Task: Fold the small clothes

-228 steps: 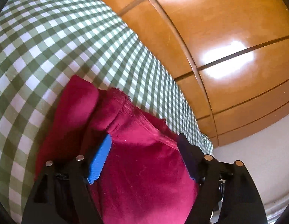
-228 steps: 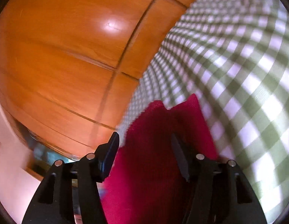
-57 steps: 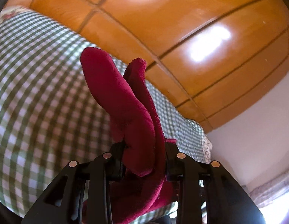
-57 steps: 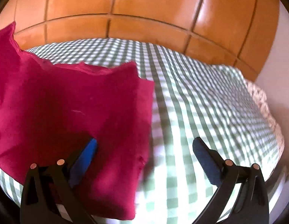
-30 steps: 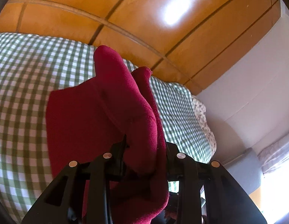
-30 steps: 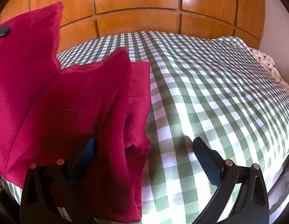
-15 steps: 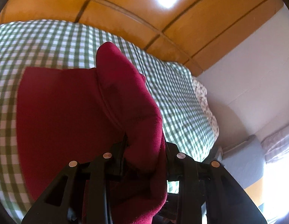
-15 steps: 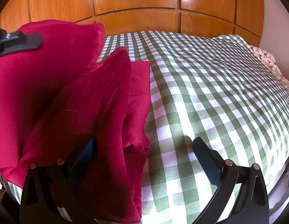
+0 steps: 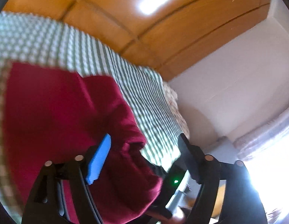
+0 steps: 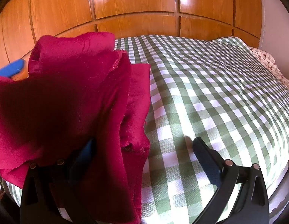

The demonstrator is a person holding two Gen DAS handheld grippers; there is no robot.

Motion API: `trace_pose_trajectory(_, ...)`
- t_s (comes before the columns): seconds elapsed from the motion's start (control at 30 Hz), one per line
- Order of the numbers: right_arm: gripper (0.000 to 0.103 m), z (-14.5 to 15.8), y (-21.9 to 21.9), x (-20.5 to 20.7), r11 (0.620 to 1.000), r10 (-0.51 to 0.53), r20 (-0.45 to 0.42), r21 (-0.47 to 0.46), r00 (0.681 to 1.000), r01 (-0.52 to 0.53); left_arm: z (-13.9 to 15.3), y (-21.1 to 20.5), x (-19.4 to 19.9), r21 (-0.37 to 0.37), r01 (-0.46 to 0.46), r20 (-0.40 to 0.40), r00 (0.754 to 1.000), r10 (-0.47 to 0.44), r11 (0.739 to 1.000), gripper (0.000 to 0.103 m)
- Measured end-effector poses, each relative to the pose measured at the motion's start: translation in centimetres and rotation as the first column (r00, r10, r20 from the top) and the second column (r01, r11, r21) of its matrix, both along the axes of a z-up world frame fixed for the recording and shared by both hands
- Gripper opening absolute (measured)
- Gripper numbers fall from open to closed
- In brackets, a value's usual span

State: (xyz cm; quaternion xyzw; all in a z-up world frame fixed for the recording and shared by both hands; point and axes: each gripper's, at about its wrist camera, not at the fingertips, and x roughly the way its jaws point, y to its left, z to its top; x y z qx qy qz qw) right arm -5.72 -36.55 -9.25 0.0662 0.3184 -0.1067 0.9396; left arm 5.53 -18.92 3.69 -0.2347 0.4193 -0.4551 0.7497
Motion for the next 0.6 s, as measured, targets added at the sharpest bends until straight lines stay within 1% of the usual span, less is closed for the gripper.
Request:
trace_pose_trajectory(0.07, 0.101, 0.4, -0.2, 0.1, 1.000, 0.025, -0.025, -0.002, 0.999, -0.025, 0.0, 2.0, 0.3, 0.039, -0.092, 0.035, 0.995, 0.091, 0.995, 0.080)
trace_pose_trajectory(0.1, 0.101, 0.9, -0.5, 0.2, 0.999, 0.046, -0.044, 0.001, 0.998, -0.046, -0.3, 3.0, 0.6, 0.062, -0.142, 0.046, 0.989, 0.140, 0.988, 0.080)
trace_pose_trajectory(0.13, 0.101, 1.4, -0.9, 0.1, 0.999, 0.048, -0.044, 0.000, 0.998, -0.048, -0.9, 4.6, 1.1, 0.107, -0.219, 0.054, 0.975, 0.214, 0.970, 0.080)
trace_pose_trajectory(0.17, 0.101, 1.9, -1.2, -0.1, 0.999, 0.037, -0.035, -0.005, 0.999, -0.037, -1.3, 5.5, 1.3, 0.133, -0.256, 0.057, 0.966, 0.251, 0.957, 0.080)
trace_pose_trajectory(0.23, 0.101, 3.7, -2.1, -1.0, 1.000, -0.028, 0.017, -0.008, 0.999, 0.028, -2.8, 7.5, 1.8, 0.202, -0.338, 0.061, 0.941, 0.333, 0.919, 0.080)
trace_pose_trajectory(0.27, 0.101, 4.6, -2.5, -1.4, 0.999, -0.050, 0.041, 0.008, 0.998, 0.050, -3.5, 8.3, 2.1, 0.228, -0.363, 0.061, 0.931, 0.359, 0.904, 0.080)
trace_pose_trajectory(0.3, 0.101, 5.9, -2.9, -1.9, 0.997, -0.057, 0.077, 0.047, 0.995, 0.053, -4.1, 8.9, 2.3, 0.247, -0.379, 0.059, 0.925, 0.376, 0.892, 0.080)
trace_pose_trajectory(0.33, 0.101, 7.0, -3.1, -2.2, 0.996, -0.055, 0.110, 0.082, 0.992, 0.046, -4.9, 9.4, 2.4, 0.269, -0.384, 0.051, 0.921, 0.385, 0.883, 0.080)
trace_pose_trajectory(0.37, 0.101, 8.0, -3.0, -2.4, 0.994, -0.054, 0.138, 0.105, 0.989, 0.039, -5.6, 9.6, 2.4, 0.285, -0.380, 0.046, 0.922, 0.384, 0.880, 0.080)
trace_pose_trajectory(0.43, 0.101, 10.1, -2.0, -2.1, 0.993, -0.019, 0.181, 0.115, 0.983, -0.002, -6.7, 9.1, 2.2, 0.311, -0.350, 0.046, 0.934, 0.354, 0.883, 0.080)
trace_pose_trajectory(0.5, 0.101, 11.7, 0.0, -0.5, 0.995, 0.044, 0.166, 0.079, 0.985, -0.058, -7.4, 8.4, 1.9, 0.339, -0.314, 0.059, 0.948, 0.313, 0.887, 0.080)
trace_pose_trajectory(0.57, 0.101, 12.1, 1.8, 0.9, 0.995, 0.088, 0.128, 0.045, 0.988, -0.094, -7.5, 7.5, 1.5, 0.346, -0.300, 0.087, 0.954, 0.288, 0.889, 0.080)
trace_pose_trajectory(0.6, 0.101, 11.9, 3.2, 1.7, 0.991, 0.130, 0.099, 0.020, 0.987, -0.133, -7.7, 7.2, 1.4, 0.351, -0.294, 0.096, 0.956, 0.278, 0.889, 0.080)
